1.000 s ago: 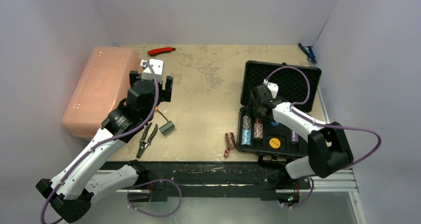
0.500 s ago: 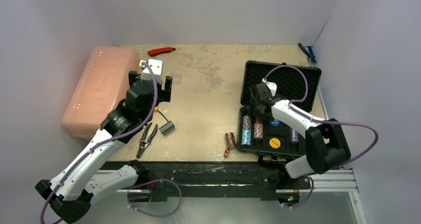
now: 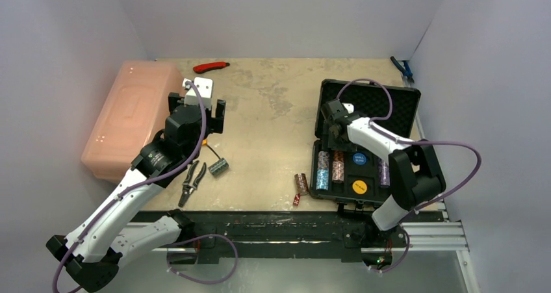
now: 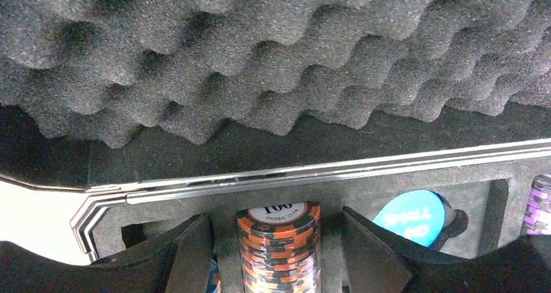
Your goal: Pack up texas hold em set
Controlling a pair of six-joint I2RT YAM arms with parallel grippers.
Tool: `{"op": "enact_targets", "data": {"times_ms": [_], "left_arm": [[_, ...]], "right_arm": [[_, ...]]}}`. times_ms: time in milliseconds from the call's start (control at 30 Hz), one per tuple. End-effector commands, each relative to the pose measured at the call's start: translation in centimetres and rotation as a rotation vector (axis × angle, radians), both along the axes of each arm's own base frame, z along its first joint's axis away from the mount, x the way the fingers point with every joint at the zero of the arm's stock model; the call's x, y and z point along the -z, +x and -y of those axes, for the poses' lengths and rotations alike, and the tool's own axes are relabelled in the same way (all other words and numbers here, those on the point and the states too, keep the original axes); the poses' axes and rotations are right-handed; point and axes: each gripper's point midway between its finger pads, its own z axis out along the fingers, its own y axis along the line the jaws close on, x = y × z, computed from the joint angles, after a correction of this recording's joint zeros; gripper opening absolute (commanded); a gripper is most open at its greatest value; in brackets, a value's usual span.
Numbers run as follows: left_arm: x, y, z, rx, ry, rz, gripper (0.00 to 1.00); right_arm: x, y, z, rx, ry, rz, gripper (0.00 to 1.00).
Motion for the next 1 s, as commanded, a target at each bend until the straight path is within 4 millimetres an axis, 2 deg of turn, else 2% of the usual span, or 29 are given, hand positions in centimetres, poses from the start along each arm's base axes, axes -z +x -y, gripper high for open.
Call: {"op": "enact_targets", "data": {"times_ms": [0,333,800,967], "left_arm": [[-1.3,0.0,-0.1,0.003,-0.006,0.043,0.84],[-1.4,-0.1,-0.3,0.000,-0.003,0.047,0.84],[-1.4,0.0,-0.3,-0.002,0.004,0.049,0.84],[-1.1,0.2,-0.2,-0.003,0.012,0.040,0.84]], "right_arm": [[-2.7,6.1,-10.2,-0.134,0.314,0.182,0.40],[-3.0,8.8,-14.8,-0.157,0.360,0.197,0.39],[-5.7,14.4,-20.1,-0.172,0.438,0.287,0.41],[-6.4,15.4,-21.2,-0.193,0.451,0.300,0.44]]}}
